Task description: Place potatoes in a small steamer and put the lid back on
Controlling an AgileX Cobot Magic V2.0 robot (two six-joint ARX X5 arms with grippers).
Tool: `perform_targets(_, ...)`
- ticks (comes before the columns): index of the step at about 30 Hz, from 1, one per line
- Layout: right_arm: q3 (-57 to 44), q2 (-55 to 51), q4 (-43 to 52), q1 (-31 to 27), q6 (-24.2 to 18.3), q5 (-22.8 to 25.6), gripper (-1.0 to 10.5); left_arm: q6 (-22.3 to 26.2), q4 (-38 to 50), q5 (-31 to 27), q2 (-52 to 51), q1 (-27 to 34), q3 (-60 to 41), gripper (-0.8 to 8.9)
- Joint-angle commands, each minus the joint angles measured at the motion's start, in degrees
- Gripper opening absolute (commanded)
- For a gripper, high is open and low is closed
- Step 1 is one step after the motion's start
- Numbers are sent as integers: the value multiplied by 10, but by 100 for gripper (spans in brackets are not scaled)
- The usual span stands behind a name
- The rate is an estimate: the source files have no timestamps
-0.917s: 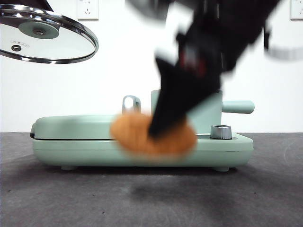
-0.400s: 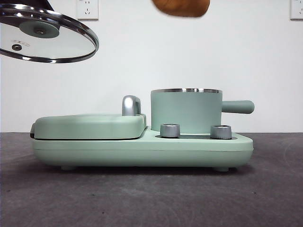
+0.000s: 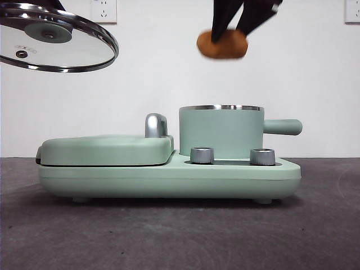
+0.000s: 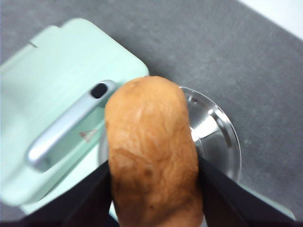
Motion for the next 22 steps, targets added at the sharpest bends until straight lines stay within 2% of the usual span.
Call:
perform_targets(1, 22, 42, 2, -3, -5, 0, 203, -3, 20, -2, 0, -1, 8, 14)
perform_targets(11, 22, 134, 24, -11, -25, 4, 203, -3, 20, -2, 0, -1, 8, 14)
perform_targets(16, 22, 159, 35, -11, -29, 31, 203, -3, 20, -2, 0, -1, 8, 14)
perform_targets(22, 21, 162, 35, -15, -29, 30, 203, -3, 20, -2, 0, -1, 8, 14)
